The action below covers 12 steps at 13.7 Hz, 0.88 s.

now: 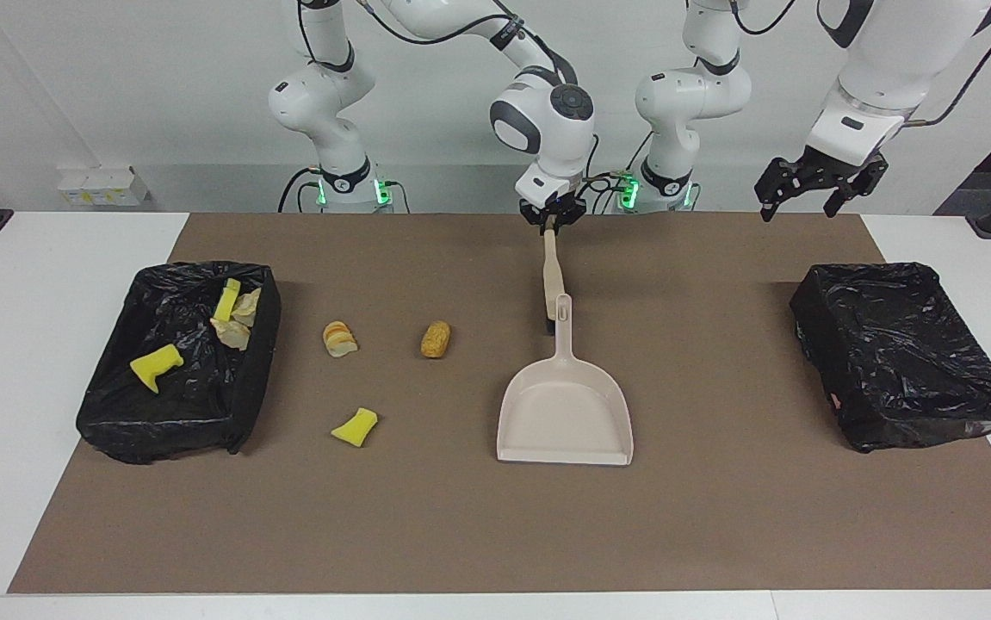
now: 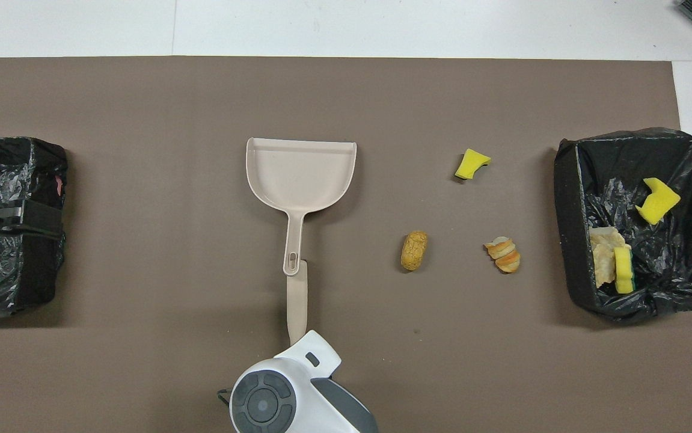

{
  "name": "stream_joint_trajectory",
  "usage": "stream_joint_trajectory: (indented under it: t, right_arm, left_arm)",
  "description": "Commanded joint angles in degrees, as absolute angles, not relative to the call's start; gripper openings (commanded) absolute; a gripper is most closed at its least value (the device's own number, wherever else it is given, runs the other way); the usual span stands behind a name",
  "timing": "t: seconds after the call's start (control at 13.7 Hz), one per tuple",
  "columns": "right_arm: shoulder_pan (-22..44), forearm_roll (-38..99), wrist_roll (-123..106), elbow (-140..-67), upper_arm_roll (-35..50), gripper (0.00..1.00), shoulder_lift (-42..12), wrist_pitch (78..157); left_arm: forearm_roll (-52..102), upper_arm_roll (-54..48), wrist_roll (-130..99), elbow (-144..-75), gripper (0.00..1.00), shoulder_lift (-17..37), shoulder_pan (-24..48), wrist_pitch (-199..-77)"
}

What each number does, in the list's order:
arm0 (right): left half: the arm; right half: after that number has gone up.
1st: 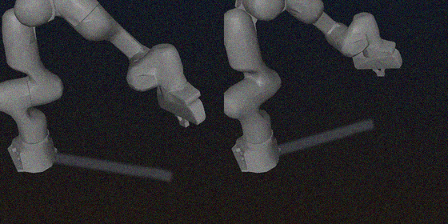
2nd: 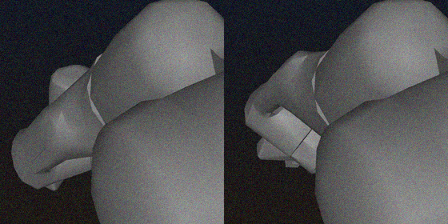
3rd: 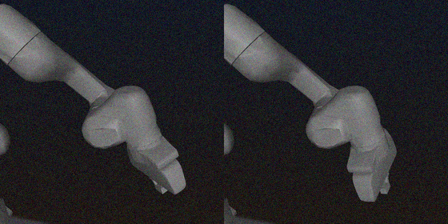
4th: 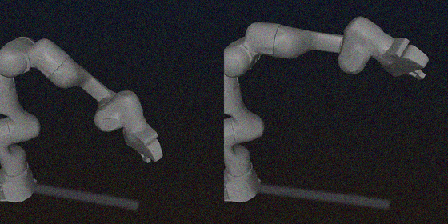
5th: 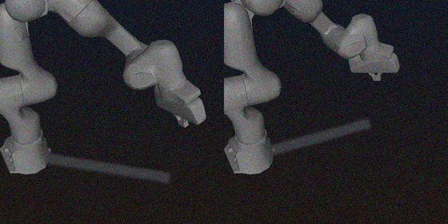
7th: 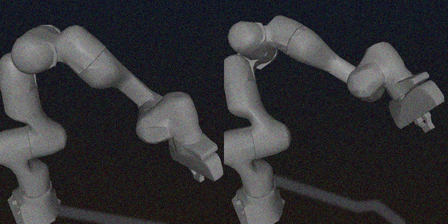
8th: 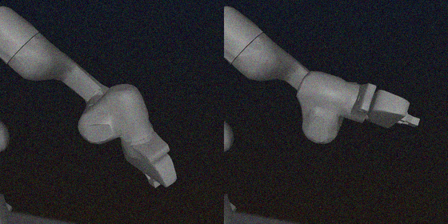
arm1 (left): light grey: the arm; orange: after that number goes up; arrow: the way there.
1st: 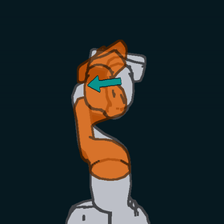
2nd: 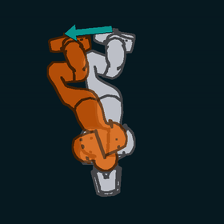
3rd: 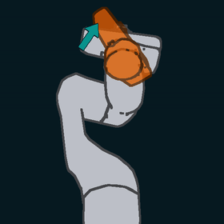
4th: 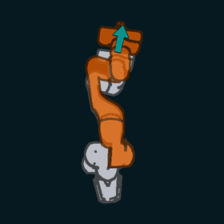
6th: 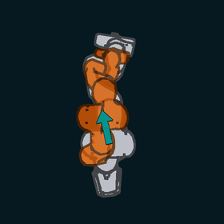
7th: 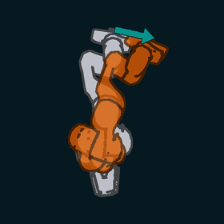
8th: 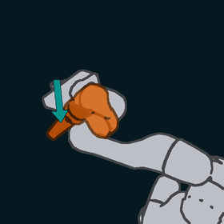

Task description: Sweep and dump trash in bin

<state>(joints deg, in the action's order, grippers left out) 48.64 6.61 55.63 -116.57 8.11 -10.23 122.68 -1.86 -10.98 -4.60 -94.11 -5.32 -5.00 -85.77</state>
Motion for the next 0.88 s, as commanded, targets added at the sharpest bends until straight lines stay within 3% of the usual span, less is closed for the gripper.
stream_joint_trajectory:
  t: [0.0, 0.29, 0.51, 0.8]
  right_arm:
    - [47.5, 7.9, 57.9, -117.1, 7.6, 0.0, -6.4, 121.6]
    - [37.9, 7.6, 57.0, -118.6, 7.6, 0.0, 3.4, 107.3]
    - [31.0, 5.7, 54.1, -125.3, 7.6, 0.0, 9.5, 106.3]
    - [21.6, 1.1, 52.6, -127.8, 7.6, 0.0, 9.5, 105.2]
  left_arm:
    - [-1.1, -10.9, -4.1, -94.4, 1.0, -6.0, -5.0, -85.3]
    - [-0.1, -11.1, -4.0, -94.4, 1.0, -5.7, -4.7, -86.8]
    - [0.5, -11.1, -4.3, -94.5, 1.0, -5.7, -4.7, -88.2]
    - [1.6, -11.1, -6.1, -97.5, 1.0, -4.8, 0.9, -91.8]
